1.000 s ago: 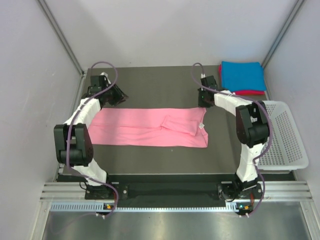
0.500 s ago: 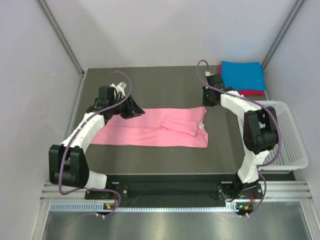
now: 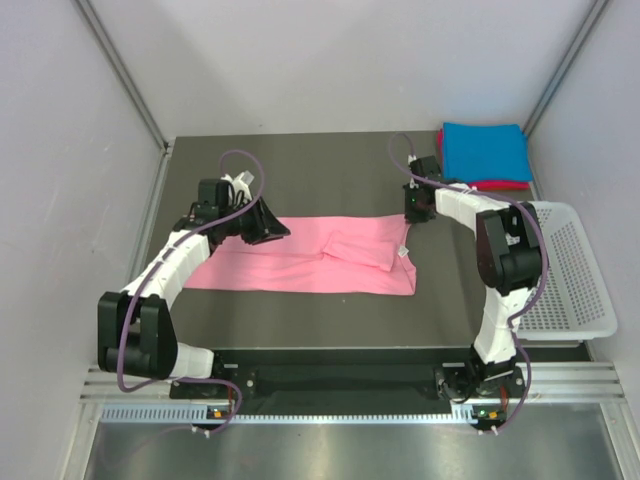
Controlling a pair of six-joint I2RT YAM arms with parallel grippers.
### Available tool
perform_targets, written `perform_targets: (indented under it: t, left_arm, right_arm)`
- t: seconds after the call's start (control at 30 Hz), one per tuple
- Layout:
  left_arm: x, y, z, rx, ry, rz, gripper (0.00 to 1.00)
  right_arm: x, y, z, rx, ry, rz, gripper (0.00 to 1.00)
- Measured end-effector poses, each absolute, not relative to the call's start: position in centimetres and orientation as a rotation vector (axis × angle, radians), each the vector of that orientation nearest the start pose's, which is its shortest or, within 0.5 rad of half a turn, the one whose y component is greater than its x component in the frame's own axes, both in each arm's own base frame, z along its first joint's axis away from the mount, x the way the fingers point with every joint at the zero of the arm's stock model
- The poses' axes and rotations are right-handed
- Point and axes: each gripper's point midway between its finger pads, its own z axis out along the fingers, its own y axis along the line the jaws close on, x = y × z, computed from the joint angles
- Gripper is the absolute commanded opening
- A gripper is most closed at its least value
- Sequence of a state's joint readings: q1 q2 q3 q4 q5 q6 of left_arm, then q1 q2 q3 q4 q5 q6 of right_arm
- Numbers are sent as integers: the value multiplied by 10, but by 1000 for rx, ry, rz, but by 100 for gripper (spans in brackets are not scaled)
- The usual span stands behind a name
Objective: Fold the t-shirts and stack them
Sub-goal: Fold the tshirt
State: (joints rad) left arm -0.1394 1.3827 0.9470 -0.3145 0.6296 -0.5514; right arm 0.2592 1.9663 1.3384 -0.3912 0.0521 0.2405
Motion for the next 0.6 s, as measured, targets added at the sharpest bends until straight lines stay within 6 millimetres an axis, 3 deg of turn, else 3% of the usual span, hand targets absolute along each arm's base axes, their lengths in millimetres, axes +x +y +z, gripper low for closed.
perform_targets:
  t: [0.13,0.33,0.6]
  left_arm:
    - [322,-167,160,-155,2378,-1072,36]
    - [323,-166,162,-162,2373,-1064,36]
    - [321,-169,168,-175,2362,-1092,36]
  right_arm:
    - [437,116,28,-15,2592,114,14]
    - [439,114,29,-31,2597,97,26]
    - [444,114,29,-45,2602,100,27]
